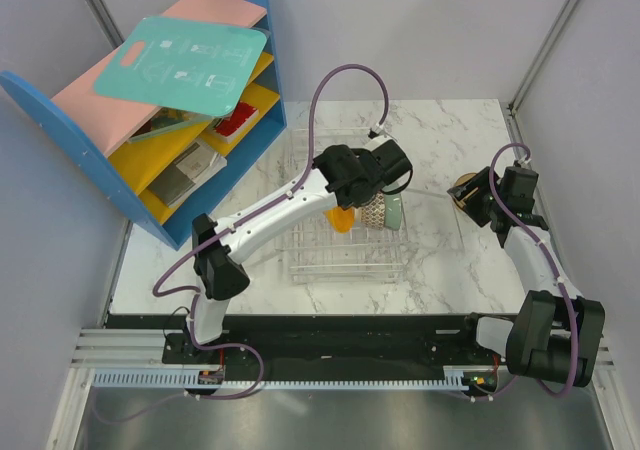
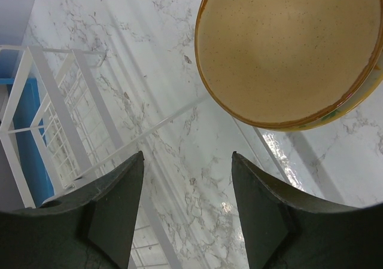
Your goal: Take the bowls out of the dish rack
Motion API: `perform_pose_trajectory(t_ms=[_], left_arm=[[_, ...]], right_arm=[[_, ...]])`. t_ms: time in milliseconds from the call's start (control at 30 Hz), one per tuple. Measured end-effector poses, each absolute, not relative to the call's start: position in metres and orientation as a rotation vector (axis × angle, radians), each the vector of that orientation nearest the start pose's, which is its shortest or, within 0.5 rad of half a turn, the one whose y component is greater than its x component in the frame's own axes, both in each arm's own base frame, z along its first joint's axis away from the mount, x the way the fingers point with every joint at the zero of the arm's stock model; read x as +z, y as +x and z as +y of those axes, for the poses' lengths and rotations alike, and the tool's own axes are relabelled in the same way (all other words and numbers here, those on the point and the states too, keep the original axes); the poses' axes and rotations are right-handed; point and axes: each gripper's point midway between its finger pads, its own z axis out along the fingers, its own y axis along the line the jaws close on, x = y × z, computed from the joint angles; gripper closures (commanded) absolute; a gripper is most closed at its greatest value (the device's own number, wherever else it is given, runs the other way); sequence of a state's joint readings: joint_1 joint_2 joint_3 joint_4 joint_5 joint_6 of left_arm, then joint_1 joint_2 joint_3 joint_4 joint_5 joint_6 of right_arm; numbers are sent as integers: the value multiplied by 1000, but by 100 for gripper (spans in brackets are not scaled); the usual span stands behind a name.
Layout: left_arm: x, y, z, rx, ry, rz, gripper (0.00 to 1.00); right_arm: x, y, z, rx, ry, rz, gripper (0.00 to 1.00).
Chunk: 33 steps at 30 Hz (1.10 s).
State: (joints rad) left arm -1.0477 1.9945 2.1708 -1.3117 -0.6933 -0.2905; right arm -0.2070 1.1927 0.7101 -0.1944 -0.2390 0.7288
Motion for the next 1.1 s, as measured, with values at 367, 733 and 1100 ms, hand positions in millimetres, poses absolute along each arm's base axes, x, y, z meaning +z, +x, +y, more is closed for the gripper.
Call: perform_pose_trajectory(t_ms=[367, 733, 1100], left_arm=[[225, 297, -294, 449, 714, 2278, 98], [249, 312, -291, 492, 678, 2204, 98], [267, 342, -262, 592, 549, 2162, 98]], right_arm=[[125, 340, -1, 547, 910, 2093, 32], [129, 341, 2, 575, 907, 2090, 32], [133, 343, 3, 582, 899, 2084, 32]])
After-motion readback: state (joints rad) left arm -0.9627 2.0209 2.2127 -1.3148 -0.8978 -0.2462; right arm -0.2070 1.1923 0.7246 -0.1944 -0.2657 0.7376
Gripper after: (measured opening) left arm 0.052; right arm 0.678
